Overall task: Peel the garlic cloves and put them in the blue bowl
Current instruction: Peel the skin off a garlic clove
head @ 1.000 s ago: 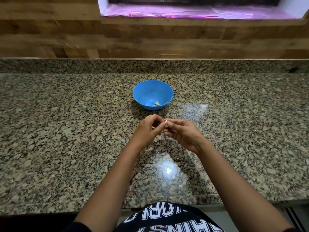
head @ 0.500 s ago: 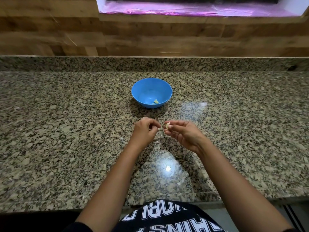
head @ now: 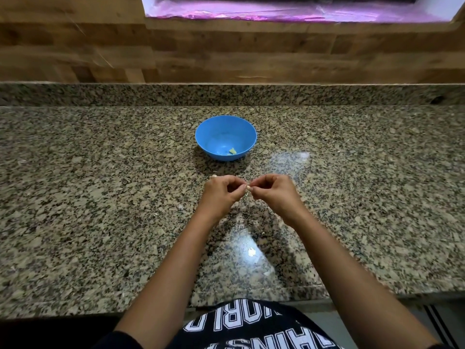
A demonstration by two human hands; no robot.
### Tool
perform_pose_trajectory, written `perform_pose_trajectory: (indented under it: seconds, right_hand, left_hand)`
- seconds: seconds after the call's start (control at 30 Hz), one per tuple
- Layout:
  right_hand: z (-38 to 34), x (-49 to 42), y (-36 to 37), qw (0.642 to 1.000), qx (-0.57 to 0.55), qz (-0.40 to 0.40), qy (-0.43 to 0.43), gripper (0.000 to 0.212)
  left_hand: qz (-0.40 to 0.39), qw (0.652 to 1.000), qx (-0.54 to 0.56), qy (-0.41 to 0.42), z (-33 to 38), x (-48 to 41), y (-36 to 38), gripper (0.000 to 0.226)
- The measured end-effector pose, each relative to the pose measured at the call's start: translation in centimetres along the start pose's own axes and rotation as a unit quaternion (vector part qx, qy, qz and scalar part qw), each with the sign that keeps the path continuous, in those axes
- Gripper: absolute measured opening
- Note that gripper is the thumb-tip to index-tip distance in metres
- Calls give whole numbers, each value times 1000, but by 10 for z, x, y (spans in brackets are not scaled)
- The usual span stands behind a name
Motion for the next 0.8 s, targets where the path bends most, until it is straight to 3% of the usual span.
perform_pose_trajectory:
  seconds: [0.2, 0.33, 0.43, 0.6, 0.7, 0.8]
  right_hand:
    - [1, -2, 1, 1000, -26, 13, -3, 3]
    - [13, -2, 7, 973, -221, -10, 63, 6]
    - [21, 1, 16, 928, -346, -45, 129, 11]
    - [30, 5, 20, 892, -413, -62, 176, 16]
    - [33, 6, 21, 894, -404, -62, 183, 13]
    - [32, 5, 19, 913, -373, -41, 160, 10]
  left_hand:
    - [30, 994, 93, -38, -10, 1, -3, 4]
    - [43, 971, 218, -90, -21, 4, 3, 8]
    - [30, 978, 183, -100, -28, 4, 6, 5]
    - [30, 995, 49, -82, -35, 1, 0, 14]
    - [17, 994, 65, -83, -31, 1, 5, 9]
    - [12, 980, 166, -109, -27, 3, 13, 4]
Point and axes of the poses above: each hand's wrist, its own x-axis away from the middle knuckle, its own y-axis out of the palm, z = x × y, the point moved 10 cm from there along -x, towards the middle knuckle, and after that the axes turned 14 degrees about x, right-handed, at the moved point
